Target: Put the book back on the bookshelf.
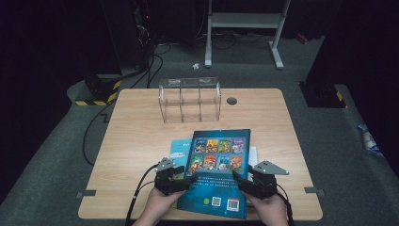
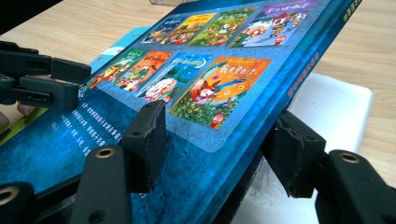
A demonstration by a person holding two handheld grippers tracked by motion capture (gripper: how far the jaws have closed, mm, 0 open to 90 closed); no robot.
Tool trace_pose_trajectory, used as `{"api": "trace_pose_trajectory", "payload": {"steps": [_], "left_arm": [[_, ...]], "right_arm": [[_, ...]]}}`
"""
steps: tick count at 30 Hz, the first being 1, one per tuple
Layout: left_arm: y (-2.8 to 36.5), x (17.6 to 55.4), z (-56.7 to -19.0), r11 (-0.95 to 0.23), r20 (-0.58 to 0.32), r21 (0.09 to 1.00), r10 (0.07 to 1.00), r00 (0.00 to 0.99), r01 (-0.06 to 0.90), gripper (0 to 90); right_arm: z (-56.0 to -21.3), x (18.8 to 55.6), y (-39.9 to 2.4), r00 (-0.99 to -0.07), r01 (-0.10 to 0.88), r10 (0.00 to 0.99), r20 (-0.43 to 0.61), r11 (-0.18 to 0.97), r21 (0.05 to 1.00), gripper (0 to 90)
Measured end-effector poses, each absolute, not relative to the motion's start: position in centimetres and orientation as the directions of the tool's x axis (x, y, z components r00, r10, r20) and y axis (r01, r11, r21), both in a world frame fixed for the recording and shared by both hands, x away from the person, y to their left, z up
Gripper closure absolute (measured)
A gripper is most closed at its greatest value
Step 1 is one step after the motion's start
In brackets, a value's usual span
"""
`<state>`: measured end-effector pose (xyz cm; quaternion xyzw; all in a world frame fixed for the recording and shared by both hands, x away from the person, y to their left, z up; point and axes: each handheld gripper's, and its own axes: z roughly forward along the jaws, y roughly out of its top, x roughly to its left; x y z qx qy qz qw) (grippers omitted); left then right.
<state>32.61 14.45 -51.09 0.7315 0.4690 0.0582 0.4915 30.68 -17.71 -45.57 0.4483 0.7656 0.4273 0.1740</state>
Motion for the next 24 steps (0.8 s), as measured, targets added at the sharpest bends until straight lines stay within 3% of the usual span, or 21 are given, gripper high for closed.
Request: {"api": "trace_pose_trajectory", "payload": {"steps": [24], "left_arm": [[15.0, 33.1, -51.16, -0.037, -0.443, 0.749, 0.714, 0.542, 0.661, 18.3]], "right_arm": [[-44.9, 30.08, -16.98, -0.573, 0.462, 0.817, 0.055, 0.267, 0.846, 41.8]]}}
